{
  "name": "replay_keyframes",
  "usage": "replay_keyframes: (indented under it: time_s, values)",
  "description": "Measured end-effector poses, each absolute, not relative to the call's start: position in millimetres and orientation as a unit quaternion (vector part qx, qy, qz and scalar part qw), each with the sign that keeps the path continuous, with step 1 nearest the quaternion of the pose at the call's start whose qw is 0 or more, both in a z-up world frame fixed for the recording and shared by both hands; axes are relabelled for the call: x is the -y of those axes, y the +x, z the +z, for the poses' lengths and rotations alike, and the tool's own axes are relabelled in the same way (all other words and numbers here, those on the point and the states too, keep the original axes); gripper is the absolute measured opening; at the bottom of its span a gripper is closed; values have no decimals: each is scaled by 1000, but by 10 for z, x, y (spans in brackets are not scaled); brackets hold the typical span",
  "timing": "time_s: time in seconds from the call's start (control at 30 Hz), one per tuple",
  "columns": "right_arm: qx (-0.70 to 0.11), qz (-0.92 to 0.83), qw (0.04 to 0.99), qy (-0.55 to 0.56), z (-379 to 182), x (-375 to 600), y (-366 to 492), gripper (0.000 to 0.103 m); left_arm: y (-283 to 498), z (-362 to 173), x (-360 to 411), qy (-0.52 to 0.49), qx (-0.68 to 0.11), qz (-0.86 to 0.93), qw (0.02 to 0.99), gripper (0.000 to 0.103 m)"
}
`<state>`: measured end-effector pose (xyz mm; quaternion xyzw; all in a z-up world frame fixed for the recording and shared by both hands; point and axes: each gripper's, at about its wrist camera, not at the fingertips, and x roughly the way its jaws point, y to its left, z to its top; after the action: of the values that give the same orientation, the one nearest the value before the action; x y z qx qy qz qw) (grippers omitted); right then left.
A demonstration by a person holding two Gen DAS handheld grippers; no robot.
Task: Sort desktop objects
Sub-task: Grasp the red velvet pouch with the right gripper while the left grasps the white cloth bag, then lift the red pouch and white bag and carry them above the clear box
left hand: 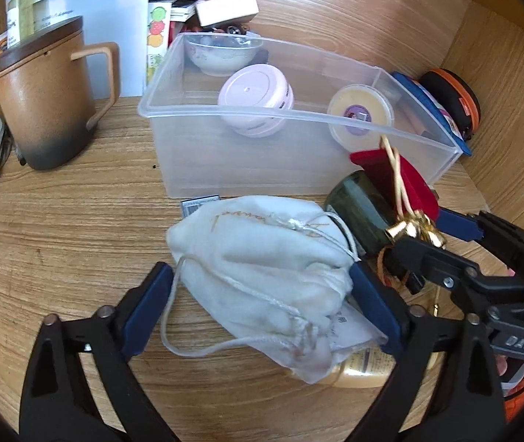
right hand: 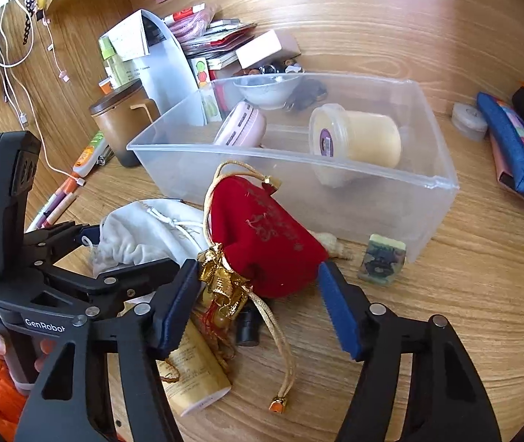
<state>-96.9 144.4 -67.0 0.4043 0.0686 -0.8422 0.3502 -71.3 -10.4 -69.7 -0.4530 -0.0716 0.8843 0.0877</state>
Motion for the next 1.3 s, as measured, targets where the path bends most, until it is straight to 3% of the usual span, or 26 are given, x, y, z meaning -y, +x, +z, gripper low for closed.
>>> replay_keyframes:
  time_s: [0.1, 0.4, 0.9, 1.3]
  values:
    - [-80, -845, 352, 394, -659, -1414, -955, 44, -717, -676, 29, -446, 46, 890, 85, 83]
    - [-92, -848, 363, 375, -614, -1352, -895, 26, -667, -610, -84, -427, 3, 900, 82, 56]
    - [-83, -860, 369, 342, -356, -1456, -723, 20, -577, -403, -75, -393, -3, 917, 66, 40]
    - [-71, -872, 366, 317, -164, -1615, -608, 19, -420, -185, -9, -365, -1, 929, 52, 37]
